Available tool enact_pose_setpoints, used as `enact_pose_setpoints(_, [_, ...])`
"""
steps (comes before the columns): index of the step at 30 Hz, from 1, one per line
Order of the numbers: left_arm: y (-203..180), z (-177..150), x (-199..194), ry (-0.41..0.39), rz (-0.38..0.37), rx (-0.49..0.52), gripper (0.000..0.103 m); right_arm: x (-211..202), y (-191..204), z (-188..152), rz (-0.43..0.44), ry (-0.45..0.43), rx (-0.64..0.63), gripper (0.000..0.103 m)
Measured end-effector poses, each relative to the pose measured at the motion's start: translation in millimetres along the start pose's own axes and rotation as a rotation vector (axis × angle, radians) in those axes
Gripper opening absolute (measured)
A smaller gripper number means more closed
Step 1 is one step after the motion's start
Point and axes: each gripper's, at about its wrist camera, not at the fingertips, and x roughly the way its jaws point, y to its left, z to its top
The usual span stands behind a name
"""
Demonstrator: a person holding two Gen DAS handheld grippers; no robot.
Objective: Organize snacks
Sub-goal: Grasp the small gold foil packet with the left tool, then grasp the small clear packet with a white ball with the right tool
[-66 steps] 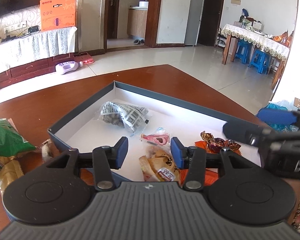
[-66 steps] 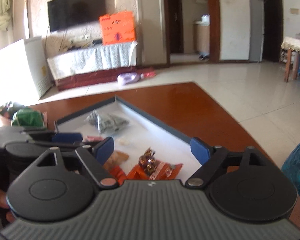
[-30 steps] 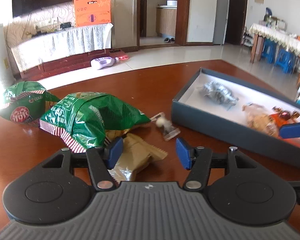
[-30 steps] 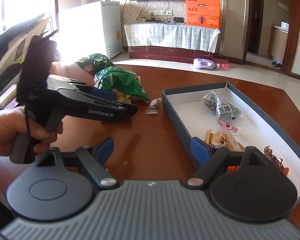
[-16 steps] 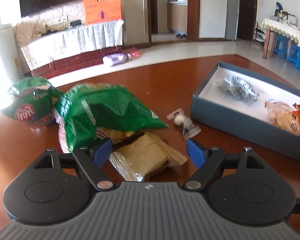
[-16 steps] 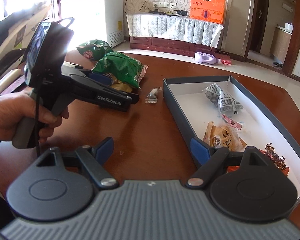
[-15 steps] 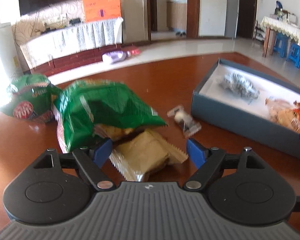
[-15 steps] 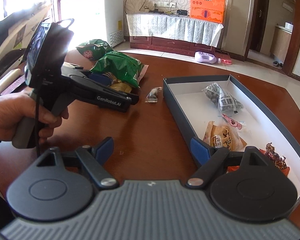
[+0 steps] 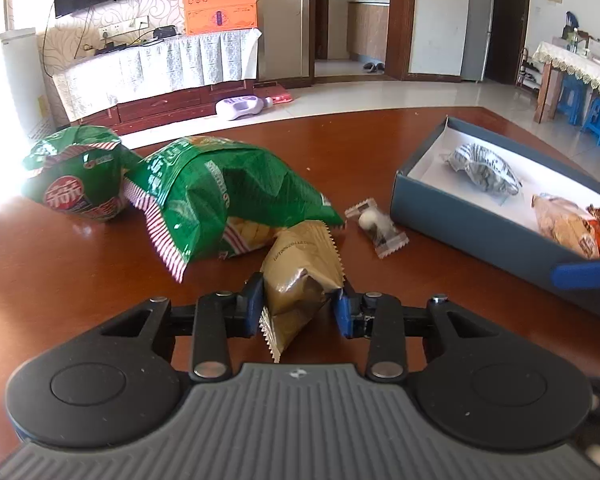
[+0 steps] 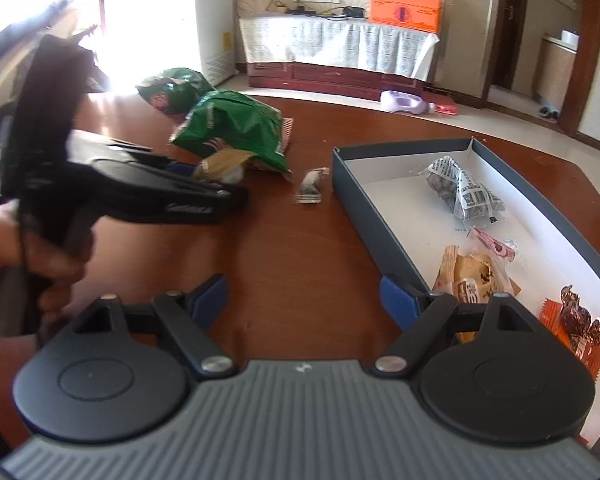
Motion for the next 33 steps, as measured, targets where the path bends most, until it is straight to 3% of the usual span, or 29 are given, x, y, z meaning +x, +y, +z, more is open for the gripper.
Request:
enact_pose_setpoints(1, [-1,-2,-3,0.004,0.006,0.001,0.041,5,2,1,-0.011,0.007,0.002,0.072])
enact_pose_setpoints(6, [2,-13,-18,0.023,0.042,0.011,0.041,28,2,8,-0.061,0.020,0.004,0.059])
enact_pose_setpoints(12, [11,-25,-31,0.025,0.046,0.012,0.042,45,6,24,-0.065,-0.013,0.044,0.059])
enact_pose_setpoints(24, [25,-25,-33,0.029,0.003,-0.050,0.042,87,15,52,-0.132,-0.050,-0.032,0.058])
enact_pose_setpoints(25, [25,-25,-33,0.030,0.001,-0.050,0.042,89,13,54,-0.130,-0.045,-0.033,0.053])
enact_pose_setpoints(26, [25,-25,-33,0.030,0.000,-0.049,0.042,90,11,56,-0.126,-0.037,-0.028,0.036])
enact_pose_setpoints(28, [26,-25,-32,0.029,0.001,-0.048,0.043,90,6,58,-0.135,-0.027,-0.022,0.025])
enact_pose_setpoints(33, [25,-25,-29,0.020,0.010,-0.049,0.046,80,6,50,-0.103,-0.011,-0.042,0.024])
